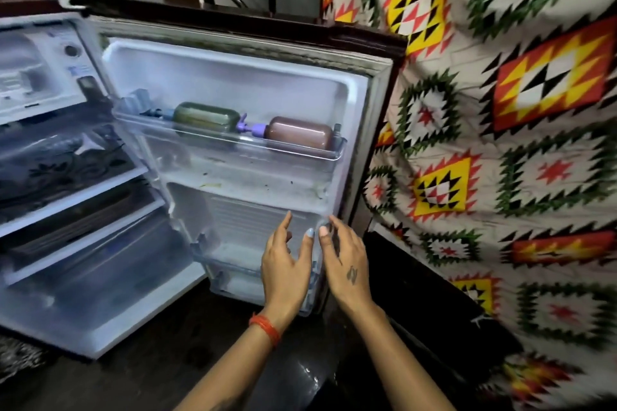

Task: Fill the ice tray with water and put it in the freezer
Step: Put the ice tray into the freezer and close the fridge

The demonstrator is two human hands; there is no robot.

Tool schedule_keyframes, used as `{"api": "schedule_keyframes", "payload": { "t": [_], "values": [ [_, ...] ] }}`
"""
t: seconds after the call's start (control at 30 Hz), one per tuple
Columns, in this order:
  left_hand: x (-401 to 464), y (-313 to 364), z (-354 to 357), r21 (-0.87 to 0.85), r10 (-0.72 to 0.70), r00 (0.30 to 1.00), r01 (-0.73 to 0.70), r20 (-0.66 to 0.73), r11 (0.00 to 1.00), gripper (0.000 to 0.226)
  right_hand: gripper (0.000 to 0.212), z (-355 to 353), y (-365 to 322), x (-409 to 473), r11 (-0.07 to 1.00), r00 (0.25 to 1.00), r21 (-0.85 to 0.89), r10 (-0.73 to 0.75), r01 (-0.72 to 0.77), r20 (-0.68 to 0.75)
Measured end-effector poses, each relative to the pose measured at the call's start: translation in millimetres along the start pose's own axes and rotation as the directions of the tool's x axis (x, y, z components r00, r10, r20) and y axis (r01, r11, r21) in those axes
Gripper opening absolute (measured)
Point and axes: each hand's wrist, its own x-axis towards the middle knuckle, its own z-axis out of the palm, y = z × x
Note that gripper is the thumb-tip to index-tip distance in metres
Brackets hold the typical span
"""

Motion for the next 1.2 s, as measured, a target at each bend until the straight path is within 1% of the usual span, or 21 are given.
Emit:
{"api": "schedule_keyframes", "payload": {
  "t": [0.2,0.33,0.43,0.53,0.6,0.73,0.8,0.83,0.87,0.93,1.07,1.2],
  "values": [
    [17.6,15.4,41.1,0.005,0.044,0.997,-0.045,0.068,0.999,0.051,0.064,-28.8,19.8,30.0,0.999,0.993,-0.008,0.047,-0.048,-0.113],
    [27.5,29.8,69.8,0.019,0.059,0.996,-0.06,0.07,0.998,0.057,0.064,-47.9,32.5,59.5,0.999,0.99,0.012,0.041,-0.04,-0.134],
    [41.0,33.6,92.9,0.023,0.057,0.998,-0.058,0.02,0.998,0.061,0.067,-58.7,44.0,89.6,0.999,0.994,0.042,0.031,-0.027,-0.104],
    [51.6,37.8,113.1,0.04,0.001,0.998,0.002,-0.066,0.999,0.067,0.072,-68.3,50.2,118.4,0.999,0.999,0.035,-0.013,0.015,-0.048],
    [57.6,40.7,124.6,0.044,-0.034,0.993,0.039,-0.109,0.998,0.07,0.074,-72.6,50.3,137.3,0.996,0.999,0.082,-0.039,0.041,-0.028],
    [66.0,44.3,139.3,0.051,-0.057,0.979,0.069,-0.196,0.996,0.064,0.06,-77.8,44.8,171.1,0.988,0.997,0.132,-0.077,0.077,-0.005],
    [66.6,44.4,142.8,0.037,-0.076,0.971,0.087,-0.229,0.996,0.066,0.051,-77.3,41.6,183.4,0.985,0.993,0.14,-0.112,0.105,0.044],
    [66.0,44.5,143.4,0.034,-0.087,0.967,0.098,-0.24,0.995,0.068,0.049,-75.3,41.7,187.8,0.983,0.989,0.151,-0.123,0.109,0.088],
    [65.2,44.8,143.9,0.033,-0.097,0.964,0.109,-0.247,0.994,0.069,0.05,-72.9,42.8,190.9,0.982,0.985,0.163,-0.12,0.098,0.128],
    [63.6,45.8,144.0,0.034,-0.114,0.96,0.126,-0.256,0.991,0.07,0.054,-69.3,45.0,193.0,0.981,0.983,0.179,-0.102,0.073,0.155],
    [60.6,46.2,144.4,0.066,-0.131,0.952,0.155,-0.277,0.986,0.063,0.072,-69.4,46.1,188.5,0.983,0.982,0.154,-0.123,0.1,0.145],
    [50.7,46.3,143.9,0.047,-0.157,0.928,0.183,-0.337,0.982,0.061,0.082,-67.8,50.0,176.6,0.979,0.983,0.161,-0.146,0.126,0.115]
  ]
}}
